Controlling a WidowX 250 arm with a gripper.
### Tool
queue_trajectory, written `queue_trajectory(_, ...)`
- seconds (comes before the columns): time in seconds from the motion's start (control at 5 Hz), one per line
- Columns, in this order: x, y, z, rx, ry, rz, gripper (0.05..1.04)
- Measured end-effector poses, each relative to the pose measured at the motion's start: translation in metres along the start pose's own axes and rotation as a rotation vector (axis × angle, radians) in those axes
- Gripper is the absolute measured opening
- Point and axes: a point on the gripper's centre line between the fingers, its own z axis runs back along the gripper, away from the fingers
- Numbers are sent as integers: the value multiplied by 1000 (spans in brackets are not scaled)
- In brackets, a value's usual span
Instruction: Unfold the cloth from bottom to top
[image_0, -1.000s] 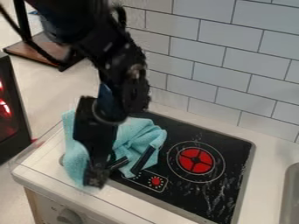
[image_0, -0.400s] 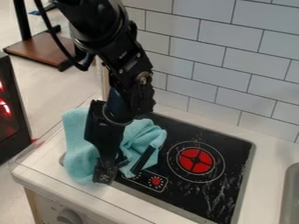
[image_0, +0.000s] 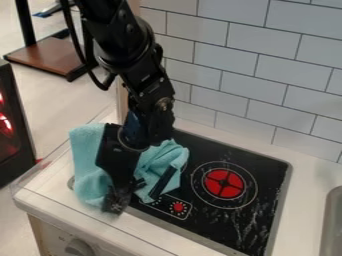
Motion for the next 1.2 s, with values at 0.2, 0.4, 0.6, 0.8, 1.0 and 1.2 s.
queue_trajectory(0.2,-1,-6,-4,-10,-19,-4,947)
queue_trajectory(0.4,0,-2,-3,-9,-13,3,731)
queue_trajectory(0.6,2,1,-2,-8,-11,10,549)
queue_trajectory(0.8,6,2,8,-16,40,23,323)
queue_trajectory(1.0,12,1,18,-18,80,27,146)
queue_trajectory(1.2,24,-1,28,-11,126,47,66)
